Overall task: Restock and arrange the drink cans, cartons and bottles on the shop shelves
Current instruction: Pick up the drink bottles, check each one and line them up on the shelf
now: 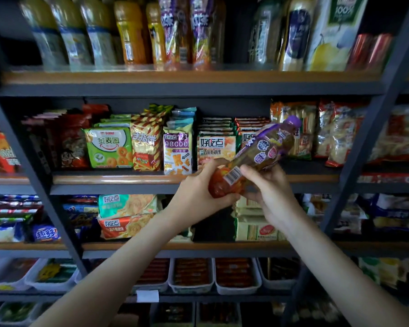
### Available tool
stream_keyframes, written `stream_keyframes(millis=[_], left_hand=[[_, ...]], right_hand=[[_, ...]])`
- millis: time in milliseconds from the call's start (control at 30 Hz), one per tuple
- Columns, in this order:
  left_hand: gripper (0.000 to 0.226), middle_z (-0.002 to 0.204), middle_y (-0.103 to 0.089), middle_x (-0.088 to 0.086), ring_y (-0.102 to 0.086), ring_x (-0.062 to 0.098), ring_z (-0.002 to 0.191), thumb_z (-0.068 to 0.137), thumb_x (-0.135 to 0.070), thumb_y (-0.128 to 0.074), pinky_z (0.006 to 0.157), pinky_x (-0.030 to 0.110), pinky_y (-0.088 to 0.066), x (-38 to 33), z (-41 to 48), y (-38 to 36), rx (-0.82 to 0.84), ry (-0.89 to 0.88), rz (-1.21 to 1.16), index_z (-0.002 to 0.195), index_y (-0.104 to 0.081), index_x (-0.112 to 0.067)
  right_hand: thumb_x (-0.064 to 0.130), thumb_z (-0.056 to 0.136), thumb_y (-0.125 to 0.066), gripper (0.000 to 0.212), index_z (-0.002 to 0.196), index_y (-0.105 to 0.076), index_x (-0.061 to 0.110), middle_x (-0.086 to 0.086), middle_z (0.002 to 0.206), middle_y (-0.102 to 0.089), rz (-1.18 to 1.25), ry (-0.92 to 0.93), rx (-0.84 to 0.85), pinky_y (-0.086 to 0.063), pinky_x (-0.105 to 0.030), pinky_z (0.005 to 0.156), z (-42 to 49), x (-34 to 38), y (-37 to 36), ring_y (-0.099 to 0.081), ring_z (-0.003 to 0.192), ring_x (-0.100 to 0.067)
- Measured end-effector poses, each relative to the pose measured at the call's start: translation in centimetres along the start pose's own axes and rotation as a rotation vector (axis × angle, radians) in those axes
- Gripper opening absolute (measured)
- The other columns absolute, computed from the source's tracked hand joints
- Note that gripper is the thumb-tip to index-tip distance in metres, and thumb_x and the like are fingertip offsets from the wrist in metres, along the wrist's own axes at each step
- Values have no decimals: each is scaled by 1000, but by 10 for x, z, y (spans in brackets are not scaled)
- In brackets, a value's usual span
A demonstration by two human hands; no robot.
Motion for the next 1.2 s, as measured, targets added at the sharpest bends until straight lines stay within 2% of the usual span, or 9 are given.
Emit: stream_keyframes(millis=[167, 267, 367, 500, 633, 700, 833, 1000, 1200], left_hand=[[46, 126, -59, -13, -57, -3, 114, 87, -35, -64, 97, 16, -46, -12, 35, 27, 96, -58, -294, 131, -50, -33], [37, 120, -60, -18, -57, -9, 109, 90, -31, -63, 96, 20, -47, -13, 64, 54, -64, -98, -120, 125, -53, -33], [39, 117, -60, -7, -58, 2, 106, 92, -23, -64, 91, 22, -47, -21, 95, 76, -195, -134, 117, 129, -54, -29], [42, 128, -52, -5, -58, 7, 94, 93, -24, -61, 82, 19, -39, -42, 128, 95, -290, -222, 361, 134, -50, -22], [49, 134, -51, 11, -55, 30, 116, 84, -14, -69, 92, 39, -50, -47, 158, 111, -363, -364, 607, 131, -54, -12], [51, 133, -52, 17, -56, 35, 113, 81, -13, -72, 91, 44, -51, -42, 174, 123, -417, -424, 719, 129, -56, -10], [44, 134, -51, 22, -51, 38, 117, 89, -27, -54, 96, 48, -46, -36, 205, 147, -536, -549, 866, 130, -53, -12], [78, 152, -31, 22, -27, 39, 141, 79, -45, -73, 114, 57, -19, -11, 248, 161, -435, -531, 995, 146, -40, -20], [89, 161, -6, 16, 1, 30, 148, 82, -74, -36, 114, 61, -3, 19, 276, 165, -374, -502, 1054, 156, -12, -29]], right_hand=[[2, 86, -65, 45, 127, -48, 10, -3, 117, -66, -9, 203, 13, -58, -43, 79, 21, 68, 14, -66, 107, -20], [2, 84, -68, 40, 112, -53, 26, 10, 108, -69, -82, 380, -25, -54, -48, 90, 34, 112, 29, -66, 106, -15], [18, 76, -78, 52, 116, -48, 34, 9, 115, -66, -221, 591, -56, -49, -44, 99, 47, 154, 37, -63, 111, -13], [3, 80, -75, 69, 133, -33, 20, 3, 125, -60, -360, 752, -13, -51, -21, 91, 75, 193, 34, -61, 113, -8], [0, 79, -75, 72, 135, -30, 10, -2, 124, -59, -482, 824, -56, -47, -11, 90, 112, 213, 20, -60, 111, 0], [9, 78, -77, 74, 137, -32, 2, -5, 122, -61, -567, 830, -67, -47, -10, 90, 133, 216, 12, -59, 111, 1], [32, 75, -78, 82, 139, -33, 9, 7, 118, -61, -739, 818, -93, -50, -38, 98, 167, 219, -4, -61, 110, -10], [20, 79, -79, 88, 144, -19, 17, 10, 116, -48, -881, 672, -32, -36, -18, 90, 206, 220, -35, -50, 108, -9], [18, 82, -77, 110, 149, 11, 28, -3, 132, -47, -975, 512, 3, -45, -25, 86, 249, 208, -56, -55, 99, -15]])
Point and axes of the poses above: each hand's wrist, its own z-axis towards the middle knuckle, its own y-axis out of the back of the hand, x = y × z, the point moved 6 cm from there along z, towards the middle knuckle
